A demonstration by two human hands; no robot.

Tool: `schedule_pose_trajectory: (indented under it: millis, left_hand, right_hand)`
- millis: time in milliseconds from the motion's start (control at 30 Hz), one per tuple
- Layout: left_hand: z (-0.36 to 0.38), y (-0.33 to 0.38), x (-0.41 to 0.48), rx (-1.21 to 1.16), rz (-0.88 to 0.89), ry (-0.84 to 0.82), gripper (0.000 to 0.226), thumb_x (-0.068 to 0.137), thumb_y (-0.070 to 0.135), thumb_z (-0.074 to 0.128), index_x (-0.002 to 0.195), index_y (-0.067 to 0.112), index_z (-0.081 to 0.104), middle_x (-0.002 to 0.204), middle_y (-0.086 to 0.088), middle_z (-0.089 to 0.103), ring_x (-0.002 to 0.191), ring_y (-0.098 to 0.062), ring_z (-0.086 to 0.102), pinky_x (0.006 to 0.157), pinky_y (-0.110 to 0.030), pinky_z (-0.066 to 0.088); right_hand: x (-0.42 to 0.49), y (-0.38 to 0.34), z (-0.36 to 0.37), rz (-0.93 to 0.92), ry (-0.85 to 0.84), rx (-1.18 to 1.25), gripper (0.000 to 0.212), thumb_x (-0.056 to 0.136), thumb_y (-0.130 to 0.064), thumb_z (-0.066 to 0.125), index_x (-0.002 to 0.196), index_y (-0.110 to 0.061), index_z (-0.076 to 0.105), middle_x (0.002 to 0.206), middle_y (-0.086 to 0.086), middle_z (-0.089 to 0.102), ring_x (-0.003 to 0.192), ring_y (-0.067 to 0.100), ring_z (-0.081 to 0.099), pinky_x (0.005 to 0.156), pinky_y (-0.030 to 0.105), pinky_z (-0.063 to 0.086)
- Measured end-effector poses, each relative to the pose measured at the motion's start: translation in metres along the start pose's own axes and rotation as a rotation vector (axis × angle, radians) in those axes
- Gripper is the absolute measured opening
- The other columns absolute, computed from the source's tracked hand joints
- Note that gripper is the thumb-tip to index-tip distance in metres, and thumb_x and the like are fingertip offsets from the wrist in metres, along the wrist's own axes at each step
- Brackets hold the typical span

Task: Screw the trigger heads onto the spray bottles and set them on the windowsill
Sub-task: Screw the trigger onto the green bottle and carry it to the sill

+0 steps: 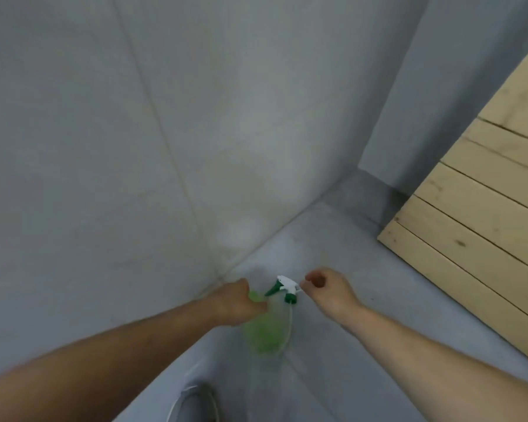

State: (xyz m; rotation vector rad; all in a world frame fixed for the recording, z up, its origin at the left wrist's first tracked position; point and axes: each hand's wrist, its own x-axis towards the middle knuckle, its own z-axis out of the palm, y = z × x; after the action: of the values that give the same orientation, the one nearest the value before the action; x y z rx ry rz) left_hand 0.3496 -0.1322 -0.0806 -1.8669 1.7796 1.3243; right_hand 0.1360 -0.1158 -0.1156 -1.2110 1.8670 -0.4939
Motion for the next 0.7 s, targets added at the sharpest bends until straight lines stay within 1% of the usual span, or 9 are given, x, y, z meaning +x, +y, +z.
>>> schedule_pose_trajectory:
  millis: [167, 267, 300, 367, 400, 467, 500, 600, 700]
  left_hand:
    - [0.035, -0.017, 0.048, -0.054, -0.040, -0.094, 0.058, 0.093, 0.057, 0.061, 0.131, 0.014, 0.058, 0.128, 0.001, 0.061, 0.115, -0.019, 0.063, 0.089, -0.025, 0.049]
    - [0.051, -0.026, 0.079, -0.118, -0.068, -0.080, 0.084, 0.069, 0.077, 0.062, 0.130, 0.018, 0.065, 0.131, -0.003, 0.067, 0.109, -0.021, 0.071, 0.094, -0.034, 0.059]
    - [0.055, -0.028, 0.085, -0.174, -0.084, -0.072, 0.092, 0.062, 0.081, 0.062, 0.128, 0.017, 0.065, 0.123, -0.003, 0.070, 0.101, -0.019, 0.072, 0.087, -0.034, 0.062]
    - [0.061, -0.027, 0.092, -0.225, -0.132, -0.071, 0.090, 0.071, 0.076, 0.066, 0.131, 0.010, 0.058, 0.111, -0.002, 0.067, 0.089, -0.016, 0.070, 0.060, -0.026, 0.056]
    - [0.064, -0.029, 0.097, -0.227, -0.167, -0.074, 0.091, 0.077, 0.072, 0.068, 0.137, 0.006, 0.051, 0.113, -0.005, 0.066, 0.092, -0.021, 0.071, 0.052, -0.024, 0.048]
    - [0.068, -0.031, 0.100, -0.227, -0.191, -0.065, 0.100, 0.080, 0.069, 0.069, 0.145, -0.001, 0.039, 0.121, -0.011, 0.066, 0.108, -0.029, 0.072, 0.051, -0.024, 0.043]
    - [0.069, -0.034, 0.103, -0.230, -0.177, -0.058, 0.096, 0.081, 0.067, 0.069, 0.143, -0.001, 0.043, 0.114, -0.009, 0.067, 0.105, -0.028, 0.073, 0.050, -0.023, 0.043]
    - [0.072, -0.040, 0.106, -0.284, -0.146, -0.068, 0.054, 0.088, 0.057, 0.069, 0.117, 0.011, 0.066, 0.083, 0.005, 0.060, 0.066, -0.007, 0.062, 0.038, -0.010, 0.037]
    - [0.075, -0.044, 0.102, -0.353, -0.146, -0.084, 0.022, 0.092, 0.045, 0.069, 0.090, 0.023, 0.066, 0.075, 0.008, 0.060, 0.060, -0.003, 0.057, 0.037, -0.008, 0.036]
  right_hand:
    - [0.037, 0.034, 0.037, 0.121, -0.021, -0.038, 0.044, 0.086, -0.034, 0.070, 0.123, -0.011, 0.062, 0.111, 0.010, 0.066, 0.100, 0.025, 0.064, 0.081, 0.026, 0.046]
    - [0.062, 0.049, 0.056, 0.181, -0.031, -0.021, 0.067, 0.077, -0.040, 0.076, 0.136, -0.015, 0.055, 0.129, 0.015, 0.060, 0.113, 0.029, 0.062, 0.090, 0.028, 0.049]
    - [0.067, 0.051, 0.061, 0.200, -0.028, -0.013, 0.074, 0.072, -0.044, 0.079, 0.136, -0.016, 0.055, 0.131, 0.016, 0.058, 0.114, 0.030, 0.061, 0.093, 0.032, 0.051]
    - [0.079, 0.057, 0.069, 0.225, 0.002, -0.022, 0.080, 0.065, -0.051, 0.081, 0.134, -0.017, 0.057, 0.131, 0.015, 0.056, 0.115, 0.030, 0.061, 0.095, 0.037, 0.053]
    - [0.085, 0.059, 0.073, 0.231, 0.008, -0.044, 0.080, 0.065, -0.053, 0.080, 0.132, -0.016, 0.058, 0.131, 0.015, 0.056, 0.114, 0.030, 0.061, 0.095, 0.037, 0.053]
    - [0.092, 0.062, 0.078, 0.228, 0.009, -0.103, 0.074, 0.066, -0.057, 0.078, 0.125, -0.014, 0.062, 0.126, 0.014, 0.059, 0.109, 0.030, 0.062, 0.091, 0.035, 0.054]
    - [0.094, 0.062, 0.079, 0.226, 0.009, -0.129, 0.069, 0.066, -0.057, 0.077, 0.118, -0.014, 0.065, 0.120, 0.014, 0.062, 0.105, 0.029, 0.064, 0.086, 0.033, 0.055]
    - [0.094, 0.062, 0.081, 0.207, -0.002, -0.144, 0.052, 0.067, -0.052, 0.079, 0.098, -0.013, 0.063, 0.104, 0.010, 0.066, 0.090, 0.024, 0.064, 0.068, 0.029, 0.052]
    - [0.090, 0.063, 0.083, 0.218, -0.048, -0.100, 0.046, 0.073, -0.041, 0.080, 0.093, -0.011, 0.052, 0.096, 0.007, 0.061, 0.084, 0.020, 0.056, 0.055, 0.027, 0.038]
